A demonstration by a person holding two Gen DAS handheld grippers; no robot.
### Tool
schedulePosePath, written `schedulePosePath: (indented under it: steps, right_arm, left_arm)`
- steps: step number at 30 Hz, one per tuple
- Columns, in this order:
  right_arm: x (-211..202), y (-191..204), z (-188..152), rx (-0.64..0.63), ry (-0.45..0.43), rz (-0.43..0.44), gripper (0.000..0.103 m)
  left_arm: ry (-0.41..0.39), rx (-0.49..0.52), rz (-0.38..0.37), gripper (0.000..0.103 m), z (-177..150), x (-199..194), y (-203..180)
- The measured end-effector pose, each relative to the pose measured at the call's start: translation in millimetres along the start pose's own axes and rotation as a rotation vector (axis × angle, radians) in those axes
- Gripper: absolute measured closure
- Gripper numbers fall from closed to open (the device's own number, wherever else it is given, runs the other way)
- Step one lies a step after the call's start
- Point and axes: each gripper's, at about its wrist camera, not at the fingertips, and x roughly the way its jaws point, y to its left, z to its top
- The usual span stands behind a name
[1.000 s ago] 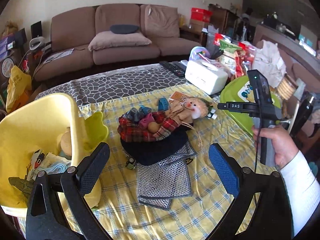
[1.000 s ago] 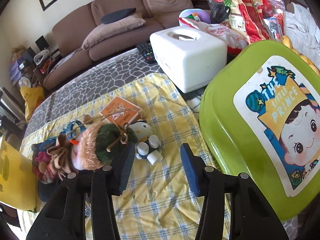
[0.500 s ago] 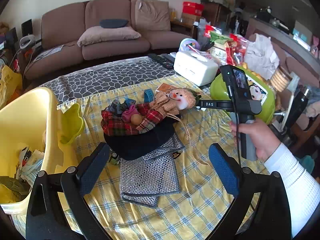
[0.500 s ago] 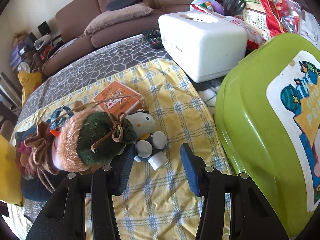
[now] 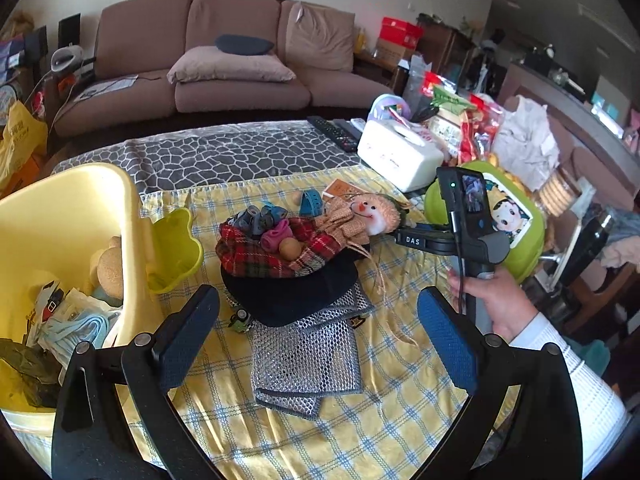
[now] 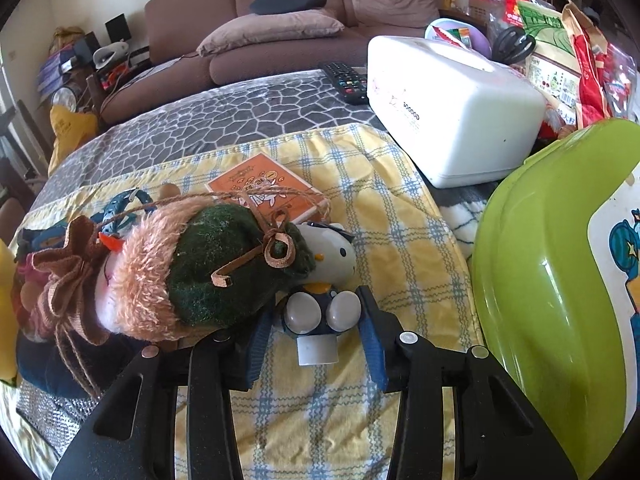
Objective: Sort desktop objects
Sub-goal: 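Return the right gripper to the table and grasp the white cartoon figurine, then lift the figurine with the right gripper while the left gripper grasps the round wooden ball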
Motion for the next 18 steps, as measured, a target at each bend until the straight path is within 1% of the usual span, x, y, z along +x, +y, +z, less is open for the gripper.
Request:
schedulePosePath:
  steps: [4,6,8,10,12,13,15,17,18]
  right_arm:
    - [-15,-9,-11,0.083,0.044,0.008,0.061]
    - [-23,-15,-16,0.13,0.089,-0.016,0.061]
    - [-37,-17,-20,0.16,0.096,-0.018,0.061]
    - [-55,-17,-26,0.182,0.085,-0.005,0.061]
    - [-70,-11,-32,0.183,0.082,0.0,0.061]
    - [-77,-7,-36,0.179,0.08,0.006,0.061]
    - [-86,2,-42,0.168,0.083,0.025,0.061]
    - [-93,12,-46,0.15,0.083,0.036,0.062]
    - [-96,16,-47,0.137,0.081,0.046,0.062]
  left_arm:
    - [-0.01,0.014,-0.004,0.004,3,1,-7]
    - [-0.022,0.038,-0.014,0.004,5,2,-14]
    - [-0.027,0.048,-0.019,0.004,8,7,-20]
    - [-0.012,0.02,-0.01,0.004,15,18,-20]
    - [0.024,-0.032,-0.013,0.004,24,35,-16]
    - [0.045,-0.051,0.0,0.004,30,45,-15]
    - [0.088,-0.069,0.045,0.009,39,66,-11]
    - [0.119,-0.061,0.093,0.012,48,84,-10]
    - [0.12,-0.039,0.127,0.012,53,90,-12]
